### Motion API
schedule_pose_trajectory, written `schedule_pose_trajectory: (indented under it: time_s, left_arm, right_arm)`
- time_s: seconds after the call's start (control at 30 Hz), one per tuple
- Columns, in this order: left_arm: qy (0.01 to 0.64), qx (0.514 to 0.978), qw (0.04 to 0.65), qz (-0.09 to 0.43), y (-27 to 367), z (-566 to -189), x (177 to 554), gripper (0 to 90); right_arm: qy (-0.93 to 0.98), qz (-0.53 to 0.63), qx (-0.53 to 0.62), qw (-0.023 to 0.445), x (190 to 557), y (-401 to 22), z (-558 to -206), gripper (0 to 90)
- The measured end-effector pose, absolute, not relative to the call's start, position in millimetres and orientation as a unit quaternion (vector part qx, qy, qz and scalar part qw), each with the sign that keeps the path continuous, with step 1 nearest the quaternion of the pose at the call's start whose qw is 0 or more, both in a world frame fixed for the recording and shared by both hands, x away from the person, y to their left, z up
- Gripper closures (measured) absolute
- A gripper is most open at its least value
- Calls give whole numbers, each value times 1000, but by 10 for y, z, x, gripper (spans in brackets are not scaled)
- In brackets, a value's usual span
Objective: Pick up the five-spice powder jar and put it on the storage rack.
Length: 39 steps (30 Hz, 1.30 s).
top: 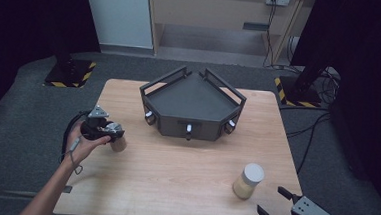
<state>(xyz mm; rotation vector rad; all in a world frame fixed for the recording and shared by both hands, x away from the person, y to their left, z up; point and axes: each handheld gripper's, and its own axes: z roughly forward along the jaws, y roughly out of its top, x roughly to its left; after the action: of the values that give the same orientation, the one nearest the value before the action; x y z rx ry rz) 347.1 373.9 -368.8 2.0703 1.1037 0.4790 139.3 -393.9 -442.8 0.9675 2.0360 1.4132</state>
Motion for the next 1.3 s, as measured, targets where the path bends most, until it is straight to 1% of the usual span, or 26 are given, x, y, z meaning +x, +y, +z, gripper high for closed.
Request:
schedule_pose_trajectory:
  time_s: [0.23,0.53,0.7,0.97,1.3]
  left_arm:
    - [417,812,362,186,3764,-3615,3430,338]
    - [390,819,380,182,3861,-3421,3362,338]
    - [374,829,378,175,3858,-3286,3371,338]
    - [338,843,383,167,3799,-3128,3401,339]
    - [272,868,390,139,3672,-2918,3549,339]
  right_arm:
    - [743,516,352,238,1396,-3941,-4429,38]
    - [744,516,352,237,1399,-3941,-4428,39]
    - [745,515,352,237,1403,-3940,-4429,38]
    - [745,516,351,237,1406,-3939,-4429,39]
    - [746,516,350,234,1411,-3937,-4429,39]
